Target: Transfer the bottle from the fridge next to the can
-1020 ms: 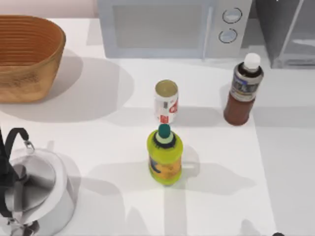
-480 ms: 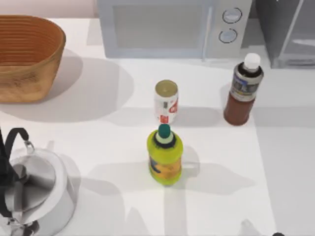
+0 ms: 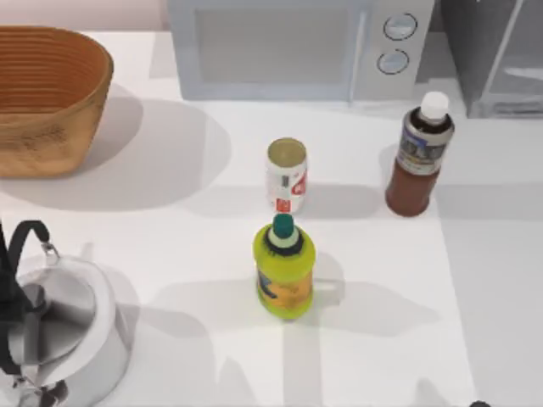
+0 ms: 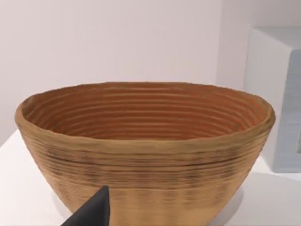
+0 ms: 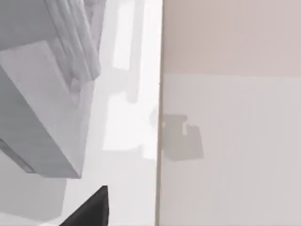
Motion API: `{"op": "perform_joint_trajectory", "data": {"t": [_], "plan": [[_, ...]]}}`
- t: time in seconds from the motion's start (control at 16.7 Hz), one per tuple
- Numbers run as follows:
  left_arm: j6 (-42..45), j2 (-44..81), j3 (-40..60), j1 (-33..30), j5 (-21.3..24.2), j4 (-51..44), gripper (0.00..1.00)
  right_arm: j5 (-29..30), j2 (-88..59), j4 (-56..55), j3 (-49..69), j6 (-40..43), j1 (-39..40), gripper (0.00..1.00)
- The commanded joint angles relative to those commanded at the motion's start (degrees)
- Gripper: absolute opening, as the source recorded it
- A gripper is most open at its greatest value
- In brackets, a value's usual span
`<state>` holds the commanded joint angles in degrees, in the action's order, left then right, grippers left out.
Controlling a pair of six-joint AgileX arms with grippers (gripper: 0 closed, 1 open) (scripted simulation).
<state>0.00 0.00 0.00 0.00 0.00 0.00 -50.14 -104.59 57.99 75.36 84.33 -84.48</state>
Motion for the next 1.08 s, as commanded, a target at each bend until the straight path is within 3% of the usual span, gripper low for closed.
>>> {"op": "perform_joint_trajectory", "data": {"t": [0.3, 0.54, 0.72, 1.08], "plan": [[0.0, 0.0, 0.0, 0.0, 0.0, 0.0, 1.0, 4.0, -0.4, -21.3, -0.7, -27.0, 15.8, 1.0], [0.0, 0.0, 0.0, 0.0, 0.0, 0.0, 1.0, 6.4, -0.3, -35.5, -1.2, -42.7, 26.3, 1.0], [0.0, 0.0, 0.0, 0.0, 0.0, 0.0, 1.0, 7.3, -0.1, -40.9, -1.3, -48.1, 30.7, 1.0], [0.0, 0.0, 0.0, 0.0, 0.0, 0.0, 1.0, 7.4, 0.2, -41.8, -1.7, -48.8, 30.8, 1.0]]}}
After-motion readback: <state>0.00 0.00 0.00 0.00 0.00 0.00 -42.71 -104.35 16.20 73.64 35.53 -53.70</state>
